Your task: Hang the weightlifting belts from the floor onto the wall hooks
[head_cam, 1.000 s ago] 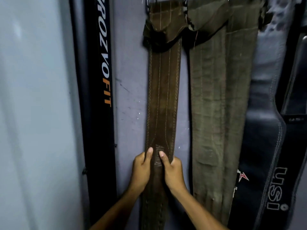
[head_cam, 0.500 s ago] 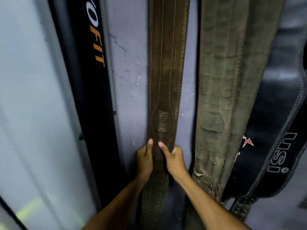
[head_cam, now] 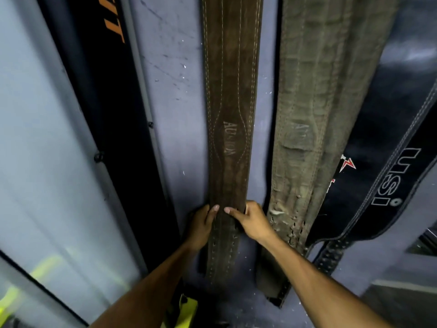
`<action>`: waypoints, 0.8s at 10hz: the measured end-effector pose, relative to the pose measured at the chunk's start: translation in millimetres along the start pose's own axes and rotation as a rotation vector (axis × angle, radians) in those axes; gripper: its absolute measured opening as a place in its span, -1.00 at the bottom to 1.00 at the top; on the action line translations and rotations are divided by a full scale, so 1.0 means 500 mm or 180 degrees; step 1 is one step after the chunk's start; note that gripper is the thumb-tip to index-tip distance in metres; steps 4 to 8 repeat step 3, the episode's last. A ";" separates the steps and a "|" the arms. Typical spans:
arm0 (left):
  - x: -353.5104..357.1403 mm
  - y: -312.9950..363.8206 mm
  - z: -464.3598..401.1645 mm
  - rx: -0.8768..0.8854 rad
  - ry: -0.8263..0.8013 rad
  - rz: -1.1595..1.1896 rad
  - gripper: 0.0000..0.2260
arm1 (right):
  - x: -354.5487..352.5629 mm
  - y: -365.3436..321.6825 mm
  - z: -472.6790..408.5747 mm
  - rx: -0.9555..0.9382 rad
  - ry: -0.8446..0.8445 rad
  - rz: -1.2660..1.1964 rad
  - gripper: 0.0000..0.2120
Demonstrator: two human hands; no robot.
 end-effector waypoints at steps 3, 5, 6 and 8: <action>-0.032 0.189 0.019 0.0527 0.1391 0.0001 -0.72 | -0.077 -0.083 0.047 -0.0590 0.0575 0.0571 -0.65; -0.032 0.189 0.019 0.0527 0.1391 0.0001 -0.72 | -0.077 -0.083 0.047 -0.0590 0.0575 0.0571 -0.65; -0.032 0.189 0.019 0.0527 0.1391 0.0001 -0.72 | -0.077 -0.083 0.047 -0.0590 0.0575 0.0571 -0.65; -0.032 0.189 0.019 0.0527 0.1391 0.0001 -0.72 | -0.077 -0.083 0.047 -0.0590 0.0575 0.0571 -0.65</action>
Point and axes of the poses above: each hand's wrist, its own z-axis away from the middle knuckle, its own x-axis out of the palm, y = z × x, the point moved 2 cm from there along -z, towards the middle knuckle, and after that the axes turned 1 degree about -z, right-handed, at the moved point
